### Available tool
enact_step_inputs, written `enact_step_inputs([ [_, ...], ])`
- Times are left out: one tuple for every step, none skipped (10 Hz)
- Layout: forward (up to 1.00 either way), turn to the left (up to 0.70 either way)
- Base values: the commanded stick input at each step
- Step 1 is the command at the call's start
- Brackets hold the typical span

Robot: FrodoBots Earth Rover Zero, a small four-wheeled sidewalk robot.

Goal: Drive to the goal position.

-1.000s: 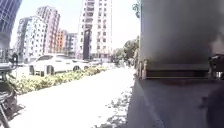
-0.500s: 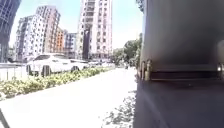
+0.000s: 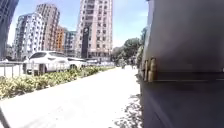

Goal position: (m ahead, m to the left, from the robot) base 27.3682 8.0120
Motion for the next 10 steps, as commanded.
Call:
enact_step_inputs([
  [0.70, 0.00],
  [0.70, 0.00],
  [0.70, 0.00],
  [0.70, 0.00],
  [0.70, 0.00],
  [0.70, 0.00],
  [0.70, 0.00],
  [0.70, 0.00],
  [0.70, 0.00],
  [0.70, 0.00],
])
